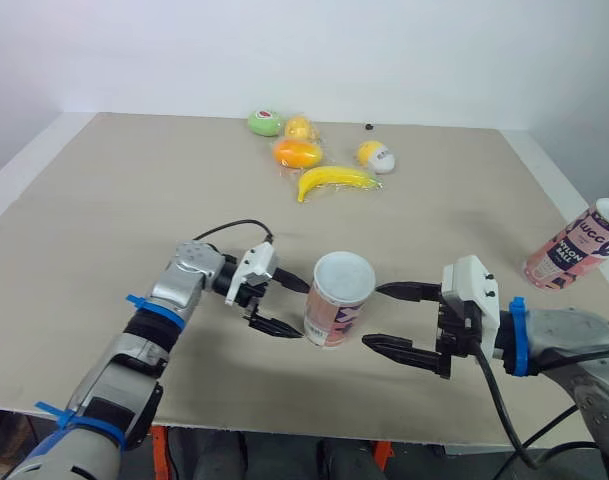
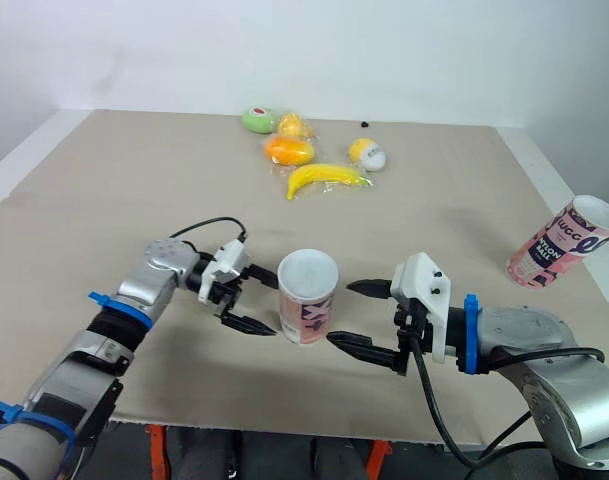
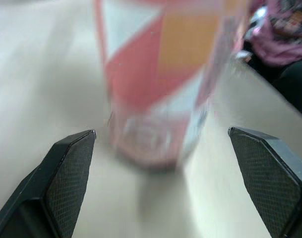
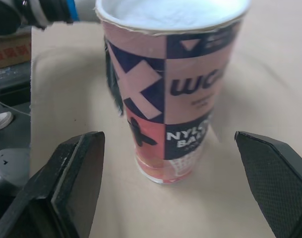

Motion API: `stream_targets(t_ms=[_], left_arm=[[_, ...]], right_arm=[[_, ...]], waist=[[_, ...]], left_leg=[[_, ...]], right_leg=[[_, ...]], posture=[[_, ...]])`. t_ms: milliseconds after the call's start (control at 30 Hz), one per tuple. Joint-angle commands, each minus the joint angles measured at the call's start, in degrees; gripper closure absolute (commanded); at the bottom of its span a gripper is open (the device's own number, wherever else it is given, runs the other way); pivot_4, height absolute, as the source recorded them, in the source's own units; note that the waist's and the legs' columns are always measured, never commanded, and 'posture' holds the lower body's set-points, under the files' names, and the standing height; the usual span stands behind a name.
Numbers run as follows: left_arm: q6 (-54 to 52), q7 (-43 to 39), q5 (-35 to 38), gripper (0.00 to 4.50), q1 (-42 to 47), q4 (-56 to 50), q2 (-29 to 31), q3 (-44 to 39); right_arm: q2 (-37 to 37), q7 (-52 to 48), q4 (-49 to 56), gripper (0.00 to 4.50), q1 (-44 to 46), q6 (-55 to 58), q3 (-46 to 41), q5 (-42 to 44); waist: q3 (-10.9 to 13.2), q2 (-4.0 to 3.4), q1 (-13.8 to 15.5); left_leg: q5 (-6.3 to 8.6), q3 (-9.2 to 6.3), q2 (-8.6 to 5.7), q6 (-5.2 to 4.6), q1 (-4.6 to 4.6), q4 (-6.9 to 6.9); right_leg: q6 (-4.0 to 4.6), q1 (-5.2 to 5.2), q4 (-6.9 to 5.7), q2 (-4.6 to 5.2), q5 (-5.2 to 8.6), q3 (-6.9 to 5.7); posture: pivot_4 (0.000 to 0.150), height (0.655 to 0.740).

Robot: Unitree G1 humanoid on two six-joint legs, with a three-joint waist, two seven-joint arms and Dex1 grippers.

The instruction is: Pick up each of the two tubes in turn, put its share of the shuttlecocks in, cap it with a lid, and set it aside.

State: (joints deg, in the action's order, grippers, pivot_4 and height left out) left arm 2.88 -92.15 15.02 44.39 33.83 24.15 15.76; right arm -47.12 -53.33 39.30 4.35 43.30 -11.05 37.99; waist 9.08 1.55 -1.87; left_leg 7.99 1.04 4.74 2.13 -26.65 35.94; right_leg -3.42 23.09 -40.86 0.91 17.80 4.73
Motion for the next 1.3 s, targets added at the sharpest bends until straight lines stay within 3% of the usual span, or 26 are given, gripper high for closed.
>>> stream_targets(t_ms=[33, 300, 500, 833, 933, 1000, 1200, 1300], left_arm=[[-0.48, -0.35, 2.73, 0.05, -0.28, -3.54, 2.78, -2.36], [-9.01, 0.00, 13.67, 0.05, -4.80, -19.10, 8.01, -9.59], [-11.14, 1.35, 13.86, 0.05, -8.13, -25.53, 9.31, -10.07], [-11.78, 1.02, 13.62, 0.05, -8.05, -25.13, 11.04, -11.14], [-11.57, 1.85, 13.77, 0.00, -7.85, -25.11, 11.18, -11.57], [-11.90, 2.57, 14.01, 0.00, -7.80, -25.16, 10.99, -12.06], [-19.00, 8.72, 17.75, 0.00, -4.63, -26.03, 7.97, -14.22], [-21.44, 11.13, 18.78, 0.00, -2.13, -26.14, 6.60, -14.65]], right_arm=[[0.04, 0.45, 0.71, 0.00, 1.41, -2.09, 1.57, -0.12], [1.46, 1.09, -4.51, 0.00, 6.31, -5.43, 8.75, -4.03], [3.63, 0.52, -9.09, 0.00, 9.68, -8.54, 12.70, -6.58], [6.99, -1.36, -12.51, 0.00, 12.08, -11.03, 16.19, -7.53], [7.75, -1.24, -12.71, 0.68, 11.94, -10.93, 15.34, -6.76], [7.99, -0.78, -12.77, 1.43, 12.10, -10.72, 14.49, -6.52], [7.03, -0.14, -13.27, 1.43, 11.97, -9.90, 8.85, -3.70], [5.92, 2.60, -17.95, 1.43, 12.79, -10.33, 0.60, -2.90]], waist=[[0.01, 0.02, 0.00], [0.10, 0.12, 0.00], [0.10, 0.11, 0.03], [0.11, 0.13, 0.40], [0.11, 0.13, 0.49], [0.12, 0.14, 0.56], [0.14, 0.17, 0.64], [0.14, 0.18, 0.69]], left_leg=[[0.00, 0.00, 0.00, 0.00, -0.01, 0.00], [0.00, -0.01, 0.04, 0.00, -0.01, 0.00], [0.00, -0.01, 0.04, 0.00, -0.01, 0.02], [0.00, -0.02, 0.05, 0.00, -0.01, 0.04], [0.00, -0.01, 0.05, 0.00, -0.01, 0.04], [0.00, 0.00, 0.04, 0.00, -0.01, 0.04], [0.00, -0.02, 0.04, 0.00, -0.01, 0.09], [0.00, -0.03, 0.03, 0.00, -0.02, 0.13]], right_leg=[[-0.01, 0.00, 0.00, 0.01, 0.01, 0.00], [0.01, -0.01, 0.02, 0.01, 0.01, -0.05], [0.01, -0.02, 0.01, 0.01, 0.00, -0.06], [0.02, -0.02, 0.00, -0.02, -0.01, -0.06], [0.02, -0.02, 0.00, -0.01, -0.01, -0.06], [0.02, -0.03, 0.00, 0.01, -0.01, -0.06], [0.00, -0.04, -0.01, 0.00, -0.02, -0.08], [-0.02, -0.07, 0.00, 0.01, -0.02, -0.08]], posture=[[0.150, 0.6917], [0.150, 0.6917], [0.150, 0.6917], [0.150, 0.6917], [0.150, 0.6917], [0.150, 0.6917], [0.150, 0.6917], [0.150, 0.6917]])
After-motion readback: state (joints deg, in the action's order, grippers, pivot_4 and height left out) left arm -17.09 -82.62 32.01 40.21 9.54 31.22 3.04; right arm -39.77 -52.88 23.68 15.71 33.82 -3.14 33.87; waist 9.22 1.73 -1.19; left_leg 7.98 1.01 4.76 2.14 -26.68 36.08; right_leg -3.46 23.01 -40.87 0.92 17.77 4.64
